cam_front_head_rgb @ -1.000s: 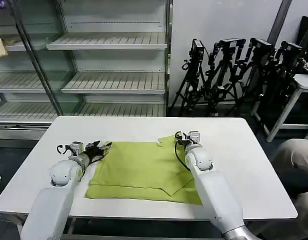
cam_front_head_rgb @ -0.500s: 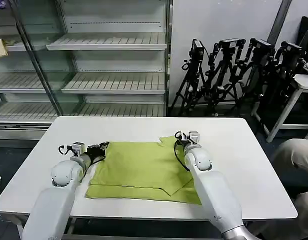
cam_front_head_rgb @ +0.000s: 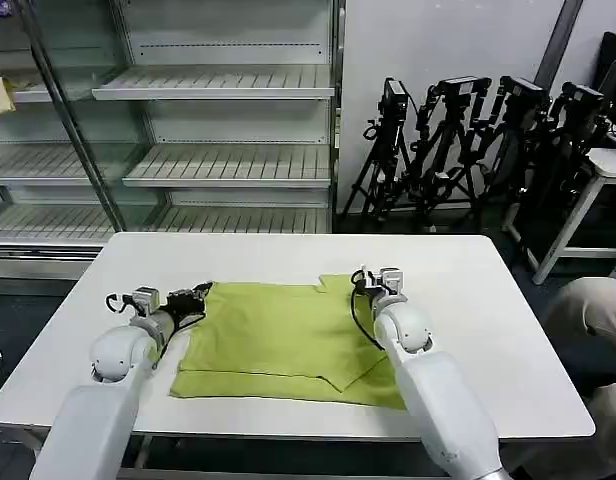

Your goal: Fold and organize the clothes.

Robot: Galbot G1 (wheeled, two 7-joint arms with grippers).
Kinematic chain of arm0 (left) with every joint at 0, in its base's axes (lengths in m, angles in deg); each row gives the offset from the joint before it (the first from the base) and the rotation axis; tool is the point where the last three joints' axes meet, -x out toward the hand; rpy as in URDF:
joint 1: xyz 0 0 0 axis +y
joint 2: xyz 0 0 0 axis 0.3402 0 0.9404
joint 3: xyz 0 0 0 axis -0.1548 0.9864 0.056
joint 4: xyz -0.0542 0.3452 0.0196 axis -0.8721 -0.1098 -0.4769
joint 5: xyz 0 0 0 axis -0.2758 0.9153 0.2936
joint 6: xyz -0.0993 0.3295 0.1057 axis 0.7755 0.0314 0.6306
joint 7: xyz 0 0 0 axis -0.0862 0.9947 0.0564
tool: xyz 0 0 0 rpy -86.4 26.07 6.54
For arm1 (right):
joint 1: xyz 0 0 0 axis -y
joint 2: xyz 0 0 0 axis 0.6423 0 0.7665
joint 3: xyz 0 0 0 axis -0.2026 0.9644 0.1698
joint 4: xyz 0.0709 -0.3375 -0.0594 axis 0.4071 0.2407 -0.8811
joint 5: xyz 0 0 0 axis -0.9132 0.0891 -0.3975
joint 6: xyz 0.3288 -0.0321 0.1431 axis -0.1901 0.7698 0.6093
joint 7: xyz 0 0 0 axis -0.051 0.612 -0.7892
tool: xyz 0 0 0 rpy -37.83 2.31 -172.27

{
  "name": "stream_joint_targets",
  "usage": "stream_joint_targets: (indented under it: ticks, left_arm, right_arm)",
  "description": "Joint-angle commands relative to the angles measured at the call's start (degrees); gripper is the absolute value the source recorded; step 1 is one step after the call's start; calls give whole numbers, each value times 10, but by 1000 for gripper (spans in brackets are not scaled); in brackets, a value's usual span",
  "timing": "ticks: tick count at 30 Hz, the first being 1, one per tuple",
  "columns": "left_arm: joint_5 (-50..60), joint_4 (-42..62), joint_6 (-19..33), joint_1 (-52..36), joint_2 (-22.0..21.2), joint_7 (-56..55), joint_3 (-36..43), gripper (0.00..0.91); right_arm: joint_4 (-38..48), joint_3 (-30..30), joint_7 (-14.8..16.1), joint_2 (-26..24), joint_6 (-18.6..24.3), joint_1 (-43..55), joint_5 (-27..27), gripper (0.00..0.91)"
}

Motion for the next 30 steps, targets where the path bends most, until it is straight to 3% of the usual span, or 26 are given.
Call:
stream_joint_targets:
  ticks: [1, 16, 30]
  left_arm:
    - [-11, -97, 7, 86, -1, -1, -30, 20]
    - [-17, -173, 20, 172, 2, 4, -72, 20]
    - [-21, -232, 23, 231, -1, 6, -82, 20]
  right_arm:
    - [-126, -4, -3, -50, -2, -62, -22, 0]
    - [-238, -29, 2, -84, -1, -181, -36, 0]
    - [-337, -35, -2, -108, -1, -276, -11, 0]
